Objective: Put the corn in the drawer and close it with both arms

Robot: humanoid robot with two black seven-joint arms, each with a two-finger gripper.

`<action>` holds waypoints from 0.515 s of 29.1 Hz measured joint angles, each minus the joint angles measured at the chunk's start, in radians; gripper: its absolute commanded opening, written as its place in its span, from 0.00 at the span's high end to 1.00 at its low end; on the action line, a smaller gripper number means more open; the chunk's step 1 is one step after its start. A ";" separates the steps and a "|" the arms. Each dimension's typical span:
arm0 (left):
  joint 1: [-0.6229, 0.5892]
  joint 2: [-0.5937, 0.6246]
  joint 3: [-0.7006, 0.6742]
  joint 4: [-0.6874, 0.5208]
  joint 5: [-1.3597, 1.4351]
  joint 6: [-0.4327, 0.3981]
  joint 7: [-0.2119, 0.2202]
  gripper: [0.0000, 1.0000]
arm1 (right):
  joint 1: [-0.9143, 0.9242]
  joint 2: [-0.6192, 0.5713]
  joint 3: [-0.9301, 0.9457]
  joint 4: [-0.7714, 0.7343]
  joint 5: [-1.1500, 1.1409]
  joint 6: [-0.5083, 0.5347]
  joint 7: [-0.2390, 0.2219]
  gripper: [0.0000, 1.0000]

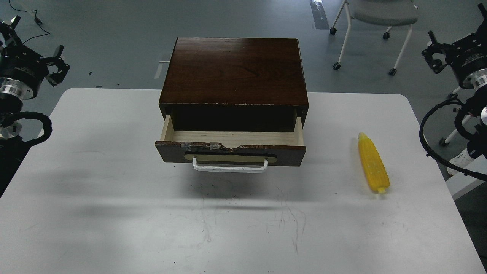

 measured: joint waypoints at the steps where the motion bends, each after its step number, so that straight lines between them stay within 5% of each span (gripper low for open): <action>1: 0.000 0.000 0.000 0.000 0.000 0.000 -0.001 0.01 | -0.001 0.000 0.000 0.000 0.000 0.001 0.000 0.00; 15: 0.021 0.002 0.001 0.001 0.001 0.000 0.000 0.01 | -0.011 -0.012 -0.007 0.013 -0.003 -0.001 -0.001 0.00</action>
